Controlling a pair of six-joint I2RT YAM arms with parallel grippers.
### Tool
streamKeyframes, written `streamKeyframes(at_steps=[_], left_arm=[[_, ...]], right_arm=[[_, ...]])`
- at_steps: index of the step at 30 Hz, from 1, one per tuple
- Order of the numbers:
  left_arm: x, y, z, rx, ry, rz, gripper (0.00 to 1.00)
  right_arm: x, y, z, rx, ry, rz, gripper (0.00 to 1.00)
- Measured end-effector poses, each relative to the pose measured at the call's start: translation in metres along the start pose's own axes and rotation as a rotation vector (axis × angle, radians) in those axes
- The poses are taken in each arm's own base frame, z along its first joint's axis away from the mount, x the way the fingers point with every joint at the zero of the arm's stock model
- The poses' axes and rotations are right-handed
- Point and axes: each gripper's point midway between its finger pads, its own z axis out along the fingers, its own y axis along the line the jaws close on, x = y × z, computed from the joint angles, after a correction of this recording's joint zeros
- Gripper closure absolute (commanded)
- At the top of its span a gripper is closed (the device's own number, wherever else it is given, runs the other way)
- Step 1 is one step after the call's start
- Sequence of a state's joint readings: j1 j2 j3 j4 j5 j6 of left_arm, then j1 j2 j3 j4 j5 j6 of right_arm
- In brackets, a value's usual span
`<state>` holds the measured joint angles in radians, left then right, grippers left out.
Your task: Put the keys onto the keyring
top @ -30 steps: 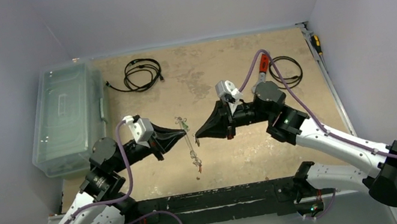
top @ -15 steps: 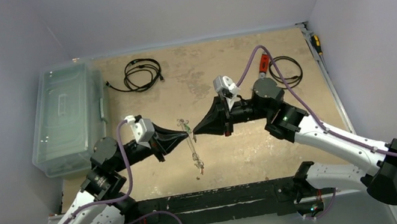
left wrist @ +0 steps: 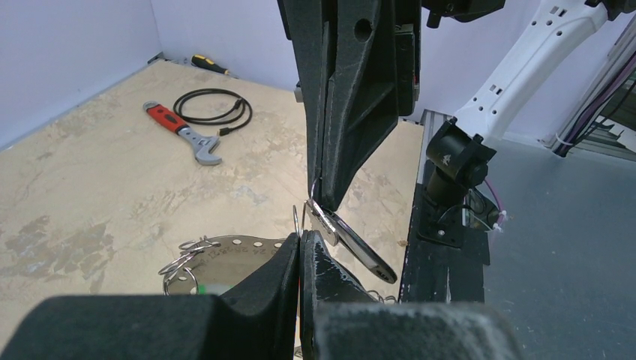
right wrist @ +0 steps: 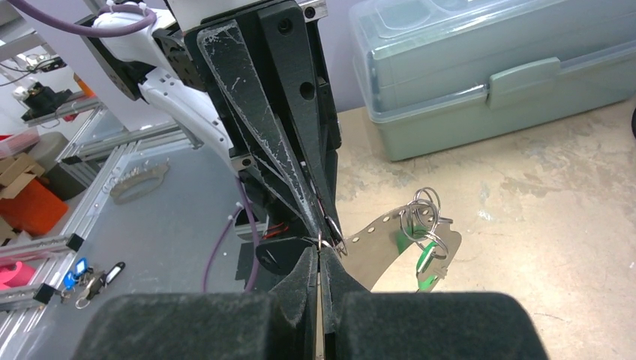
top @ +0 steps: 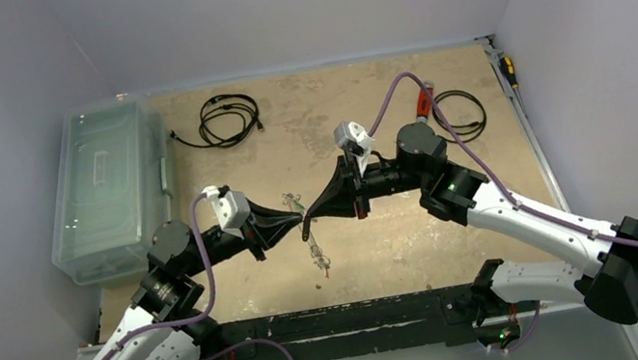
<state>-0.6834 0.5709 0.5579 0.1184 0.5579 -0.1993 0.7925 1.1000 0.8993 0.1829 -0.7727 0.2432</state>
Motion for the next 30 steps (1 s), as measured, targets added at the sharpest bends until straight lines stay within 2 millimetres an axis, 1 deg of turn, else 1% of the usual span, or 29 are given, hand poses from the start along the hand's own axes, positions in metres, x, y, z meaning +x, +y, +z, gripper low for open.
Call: streamKeyframes(at_steps=[13,23,30], left_arm=[[-0.003,-0.001,-0.001,0.0,-0.01,0.007,1.0],[-0.004,-0.002,-0.002,0.002,-0.014,0.009,1.0],[-0.005,-0.003,-0.002,0.002,-0.017,0.011,1.0]], right_arm=[[0.003,0.0,0.0,0.004,0.011,0.012,1.0],[0.012,-0.006,0.0,0.03,0.04,0.062,1.0],[0.012,-0.005,0.0,0.03,0.04,0.074,1.0]])
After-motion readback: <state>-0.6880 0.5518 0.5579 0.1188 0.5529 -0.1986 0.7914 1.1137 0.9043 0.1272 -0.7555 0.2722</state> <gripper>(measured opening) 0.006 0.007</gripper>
